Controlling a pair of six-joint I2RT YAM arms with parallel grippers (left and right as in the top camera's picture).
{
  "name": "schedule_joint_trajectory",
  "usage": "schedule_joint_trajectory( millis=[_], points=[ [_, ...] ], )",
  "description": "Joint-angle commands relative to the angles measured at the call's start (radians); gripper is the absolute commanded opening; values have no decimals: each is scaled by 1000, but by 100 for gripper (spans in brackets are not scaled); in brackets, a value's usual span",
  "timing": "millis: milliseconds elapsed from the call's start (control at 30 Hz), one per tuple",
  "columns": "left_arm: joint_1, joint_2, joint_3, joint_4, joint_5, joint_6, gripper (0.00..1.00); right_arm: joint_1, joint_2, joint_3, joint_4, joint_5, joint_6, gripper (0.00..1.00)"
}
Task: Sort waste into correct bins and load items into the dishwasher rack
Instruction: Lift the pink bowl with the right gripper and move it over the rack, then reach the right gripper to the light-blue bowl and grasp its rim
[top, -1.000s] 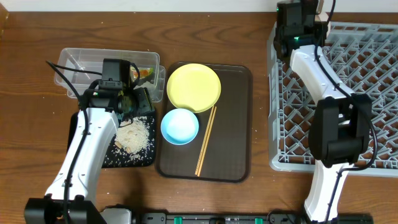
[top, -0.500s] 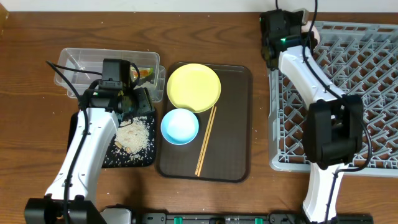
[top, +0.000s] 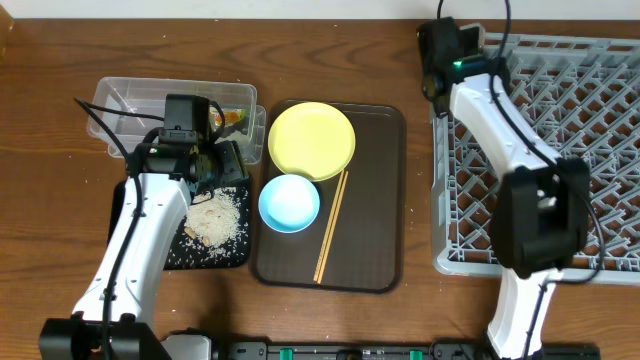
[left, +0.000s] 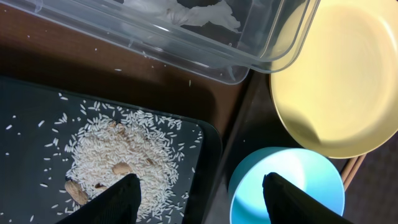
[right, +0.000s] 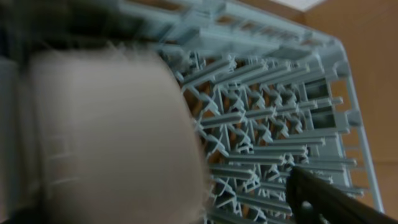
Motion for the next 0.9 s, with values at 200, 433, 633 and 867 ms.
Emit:
schedule_joint_trajectory(
  millis=[200, 433, 633, 867],
  points=[
    [0, -6, 6, -3, -12, 5, 66, 27, -247, 8, 6, -487, 11, 88],
    [0, -6, 6, -13, -13, 5, 66, 60, -215, 6, -41, -1038, 11, 88],
    [5, -6, 6, -96, -198, -173, 66, 154, -131, 6, -126, -1070, -4, 84],
    [109, -6, 6, -161, -244, -285, 66, 285, -41, 6, -248, -1070, -4, 84]
  ],
)
